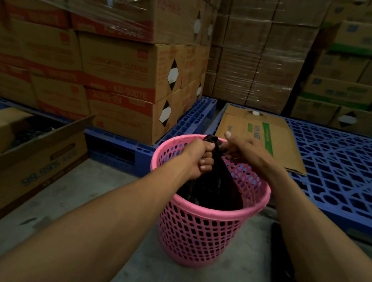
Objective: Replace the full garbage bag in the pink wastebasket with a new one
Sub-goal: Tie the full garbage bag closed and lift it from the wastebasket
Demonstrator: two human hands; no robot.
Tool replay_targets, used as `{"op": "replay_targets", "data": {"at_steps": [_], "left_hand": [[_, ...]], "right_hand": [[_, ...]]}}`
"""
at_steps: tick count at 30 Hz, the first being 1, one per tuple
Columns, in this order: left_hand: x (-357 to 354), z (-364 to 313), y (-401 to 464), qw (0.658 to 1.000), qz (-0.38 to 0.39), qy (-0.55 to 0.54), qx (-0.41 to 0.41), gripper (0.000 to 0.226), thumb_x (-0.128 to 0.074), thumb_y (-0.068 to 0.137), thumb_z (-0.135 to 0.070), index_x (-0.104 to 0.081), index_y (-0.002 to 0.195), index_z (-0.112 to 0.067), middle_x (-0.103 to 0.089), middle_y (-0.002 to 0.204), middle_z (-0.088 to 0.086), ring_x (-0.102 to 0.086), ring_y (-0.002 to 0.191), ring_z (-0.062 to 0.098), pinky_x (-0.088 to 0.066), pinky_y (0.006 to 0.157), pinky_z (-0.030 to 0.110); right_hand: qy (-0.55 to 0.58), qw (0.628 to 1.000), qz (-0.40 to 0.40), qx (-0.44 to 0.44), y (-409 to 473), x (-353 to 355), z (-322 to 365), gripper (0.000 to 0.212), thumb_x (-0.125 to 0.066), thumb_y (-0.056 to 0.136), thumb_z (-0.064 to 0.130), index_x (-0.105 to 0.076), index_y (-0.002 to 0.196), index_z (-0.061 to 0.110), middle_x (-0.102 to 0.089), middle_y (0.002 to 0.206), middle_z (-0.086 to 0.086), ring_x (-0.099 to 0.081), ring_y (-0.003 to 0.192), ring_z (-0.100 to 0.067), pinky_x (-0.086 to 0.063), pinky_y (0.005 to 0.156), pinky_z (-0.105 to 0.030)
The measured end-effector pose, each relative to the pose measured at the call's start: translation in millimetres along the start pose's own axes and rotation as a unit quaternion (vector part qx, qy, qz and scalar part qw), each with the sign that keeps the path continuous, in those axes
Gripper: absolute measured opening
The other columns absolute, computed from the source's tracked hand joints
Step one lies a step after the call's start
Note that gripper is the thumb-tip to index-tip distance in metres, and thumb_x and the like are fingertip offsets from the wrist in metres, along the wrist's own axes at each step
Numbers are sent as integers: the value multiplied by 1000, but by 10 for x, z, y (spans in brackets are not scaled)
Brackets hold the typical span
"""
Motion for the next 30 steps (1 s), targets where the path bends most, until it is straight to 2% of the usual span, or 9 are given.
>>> {"op": "replay_targets", "data": {"at_steps": [4,9,13,16,20,24,27,29,30], "left_hand": [[15,-27,10,998,-16,61,-19,24,-38,102,-9,-45,80,-15,-27,53,-3,-22,31,7,-19,31,18],[39,-69,-83,994,-16,111,-21,24,-38,103,-10,-45,80,-14,-28,53,-2,-23,32,7,-19,32,18],[96,-133,-134,978,-44,200,-40,8,-45,100,-11,-52,96,-11,-32,57,-1,-27,34,8,-22,33,20],[106,-179,-193,964,-59,250,-71,10,-52,99,-13,-54,89,-12,-33,56,-1,-28,36,10,-21,36,22],[155,-217,-205,939,-68,324,-93,21,-60,95,-21,-53,76,-14,-39,54,1,-33,40,14,-26,42,23],[189,-282,-263,910,-59,392,-122,23,-65,94,-24,-60,74,-15,-50,54,-5,-43,47,9,-33,47,22],[221,-384,-278,889,-53,433,-139,23,-67,93,-20,-62,72,-14,-56,64,-2,-49,56,9,-38,53,21],[302,-433,-269,864,-59,479,-142,20,-68,92,-20,-66,75,-10,-65,78,5,-59,72,15,-46,69,28],[359,-447,-267,846,-71,510,-137,18,-68,91,-19,-68,79,-6,-68,87,10,-62,82,20,-48,78,34]], "right_hand": [[64,995,70,8,-8,44,-30,23,-75,89,26,-76,99,6,-72,81,-4,-64,73,-11,-48,73,-29],[68,993,99,-12,7,-6,-39,25,-67,96,21,-72,118,12,-72,94,-3,-65,77,-10,-50,67,-26],[-12,996,90,18,13,-16,12,12,-67,96,17,-76,90,11,-68,75,0,-58,62,-4,-46,64,-26],[-28,996,78,14,-4,-60,78,26,-56,102,15,-62,77,14,-57,65,2,-52,58,-7,-40,60,-27],[118,989,68,-63,11,-91,131,24,-43,103,4,-57,84,7,-55,78,-9,-42,47,-5,-30,42,-19],[284,946,32,-152,77,-86,163,17,-43,100,9,-45,85,15,-42,67,1,-26,41,-4,-19,33,-15],[188,973,52,-127,59,-49,126,29,-65,95,29,-49,73,19,-33,59,4,-20,46,-7,-13,40,-21],[39,994,58,-84,8,28,66,32,-79,82,41,-66,69,14,-44,58,3,-28,49,-10,-19,46,-24],[-22,996,59,-67,-8,70,29,32,-83,78,43,-75,76,12,-54,60,4,-35,50,-10,-25,47,-24]]}}
Point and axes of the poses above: each hand's wrist, its own y-axis towards the middle knuckle, its own x-axis out of the back of the hand, z = x × y, the point moved 2 cm from there along y, towards the middle knuckle
